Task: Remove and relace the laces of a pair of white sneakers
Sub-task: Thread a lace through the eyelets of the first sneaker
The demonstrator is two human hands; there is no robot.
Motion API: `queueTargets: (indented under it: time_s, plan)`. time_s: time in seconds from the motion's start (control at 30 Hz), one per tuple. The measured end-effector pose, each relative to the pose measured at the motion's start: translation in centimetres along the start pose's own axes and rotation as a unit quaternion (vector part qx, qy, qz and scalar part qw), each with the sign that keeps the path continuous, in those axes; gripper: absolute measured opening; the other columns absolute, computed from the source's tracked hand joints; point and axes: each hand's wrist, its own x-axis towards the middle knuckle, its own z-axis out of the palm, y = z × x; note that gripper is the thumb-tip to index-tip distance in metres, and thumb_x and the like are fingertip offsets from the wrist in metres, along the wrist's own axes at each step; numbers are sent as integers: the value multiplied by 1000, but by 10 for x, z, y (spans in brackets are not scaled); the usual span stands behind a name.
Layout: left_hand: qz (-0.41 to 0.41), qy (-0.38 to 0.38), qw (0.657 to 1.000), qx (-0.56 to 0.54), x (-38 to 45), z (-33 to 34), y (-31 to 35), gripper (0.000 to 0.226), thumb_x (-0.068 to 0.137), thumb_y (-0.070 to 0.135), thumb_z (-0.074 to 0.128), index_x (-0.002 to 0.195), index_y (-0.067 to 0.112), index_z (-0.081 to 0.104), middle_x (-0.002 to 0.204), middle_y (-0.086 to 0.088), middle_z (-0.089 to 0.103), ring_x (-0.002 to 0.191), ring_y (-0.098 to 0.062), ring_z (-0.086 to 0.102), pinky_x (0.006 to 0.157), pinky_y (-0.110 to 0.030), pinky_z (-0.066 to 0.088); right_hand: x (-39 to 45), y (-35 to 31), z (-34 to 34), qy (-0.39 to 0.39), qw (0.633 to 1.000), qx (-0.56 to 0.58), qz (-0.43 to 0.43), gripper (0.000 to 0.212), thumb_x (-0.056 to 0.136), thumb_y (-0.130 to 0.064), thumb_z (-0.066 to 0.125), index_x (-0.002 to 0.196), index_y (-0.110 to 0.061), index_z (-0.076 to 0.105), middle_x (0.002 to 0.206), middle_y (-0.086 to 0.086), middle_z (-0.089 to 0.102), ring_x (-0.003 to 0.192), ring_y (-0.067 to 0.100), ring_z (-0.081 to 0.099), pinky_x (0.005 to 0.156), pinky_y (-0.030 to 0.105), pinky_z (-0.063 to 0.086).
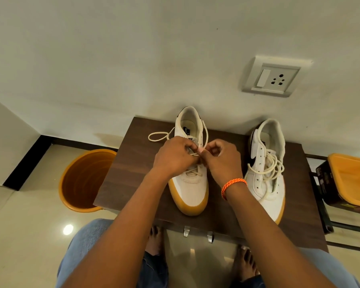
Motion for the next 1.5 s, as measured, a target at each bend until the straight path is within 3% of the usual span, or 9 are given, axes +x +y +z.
queueTargets:
  time_s: [0.23,0.43,0.57,0.67,0.8,0.93,1.07,1.27,1.5]
  plan:
    - [2,-8,1000,4,1,-1,-1,20,85,43,84,100,36,72,85,16,57,82,-8,60,71,-30,53,2,1,-1,35,996,-31,-70,6,94,-18,74,90,-21,72,84,-9,71,79,1,66,67,8,45]
    - [-10,-21,1000,-5,1,-5,-2,32,83,42,86,111,32,75,102,9,67,95,-12,67,85,-36,61,8,-18,-18,147,978,116,-96,9,101,-21,65,96,-14,64,83,-2,70,72,16,71,72,41,63]
    - [-3,-8,1000,9,1,-4,-2,24,83,43,86,103,36,74,93,14,63,87,-9,63,72,-29,53,6,-11,-13,47,995,71,-45,7,94,-26,74,94,-19,72,85,-5,74,79,12,72,76,44,64]
    - [3,-1,1000,13,1,-4,-1,20,82,42,85,95,40,70,83,17,58,79,-7,59,67,-29,49,2,0,-5,-11,999,-3,-30,3,91,-17,78,92,-20,77,83,-10,74,79,4,71,80,33,64]
    - [1,-7,1000,15,0,-4,-1,21,82,46,85,95,41,70,88,17,60,86,-7,62,76,-34,57,2,-3,-6,19,996,-41,-71,9,92,-14,75,85,-19,76,79,-11,71,76,2,68,73,24,59]
    - [-7,-17,1000,7,1,-5,-2,26,83,45,86,104,37,73,98,13,66,92,-11,67,82,-38,61,8,-5,-11,72,993,-1,-91,8,99,-13,67,92,-17,69,83,-6,71,78,10,71,77,38,63]
    - [-14,-21,1000,7,1,-6,-1,31,83,44,86,110,34,75,104,10,68,95,-12,67,85,-39,61,10,-15,-22,141,980,78,-114,9,103,-20,62,101,-12,66,88,-6,69,81,12,70,75,36,63]
    - [-5,-3,1000,25,-1,-5,0,22,83,44,84,100,39,72,87,15,59,83,-8,59,66,-29,46,5,3,-5,-7,999,-6,-43,4,92,-24,77,93,-21,75,85,-7,73,81,9,70,79,41,64]
    - [-25,22,994,101,-5,-11,-1,35,73,67,83,86,37,71,98,15,62,89,-8,62,75,-35,53,9,-1,-9,68,995,1,-75,8,98,-14,66,91,-18,67,82,-5,71,76,11,70,76,42,62]
